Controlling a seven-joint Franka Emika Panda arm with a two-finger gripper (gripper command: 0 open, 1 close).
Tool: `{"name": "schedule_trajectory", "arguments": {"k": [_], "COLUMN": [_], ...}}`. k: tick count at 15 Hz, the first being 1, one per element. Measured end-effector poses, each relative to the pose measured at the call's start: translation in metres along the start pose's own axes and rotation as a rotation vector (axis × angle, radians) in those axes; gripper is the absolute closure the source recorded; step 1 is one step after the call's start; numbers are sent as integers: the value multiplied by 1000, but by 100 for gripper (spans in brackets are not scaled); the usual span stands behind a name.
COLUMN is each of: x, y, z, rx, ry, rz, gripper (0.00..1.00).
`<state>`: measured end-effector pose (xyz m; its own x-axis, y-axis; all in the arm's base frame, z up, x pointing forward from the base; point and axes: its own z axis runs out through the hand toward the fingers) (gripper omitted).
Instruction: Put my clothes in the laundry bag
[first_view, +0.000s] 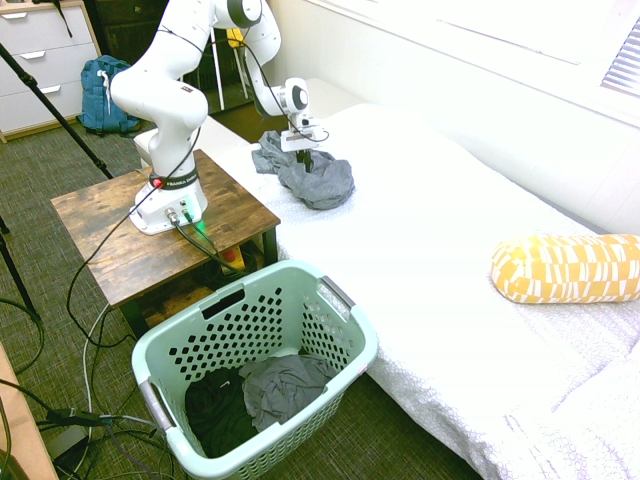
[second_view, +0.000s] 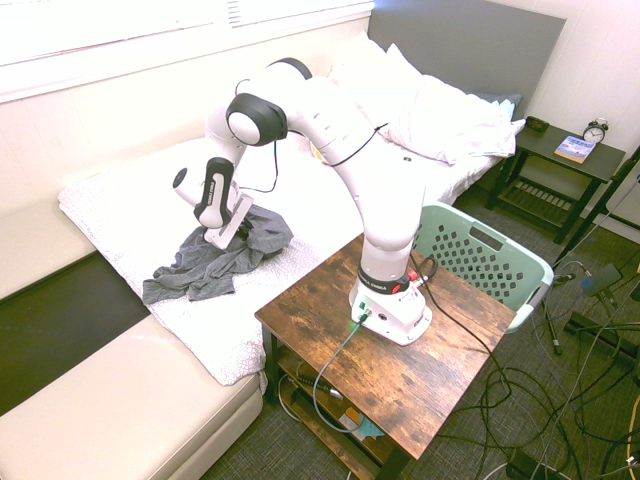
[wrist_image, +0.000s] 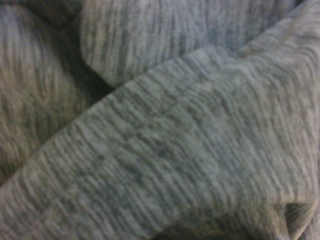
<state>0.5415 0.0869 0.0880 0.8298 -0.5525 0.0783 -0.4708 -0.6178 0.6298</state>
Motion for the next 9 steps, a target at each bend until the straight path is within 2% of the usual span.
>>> {"name": "schedule_trajectory", "arguments": {"k": [3, 6, 9], "x": [12, 12, 14], "y": [67, 163, 266], "z": [-34, -45, -16], "rx": [-217, -416, -504], "ry": [-56, -179, -292], "rz": [-46, -20, 67], "gripper": [100, 100, 100]}}
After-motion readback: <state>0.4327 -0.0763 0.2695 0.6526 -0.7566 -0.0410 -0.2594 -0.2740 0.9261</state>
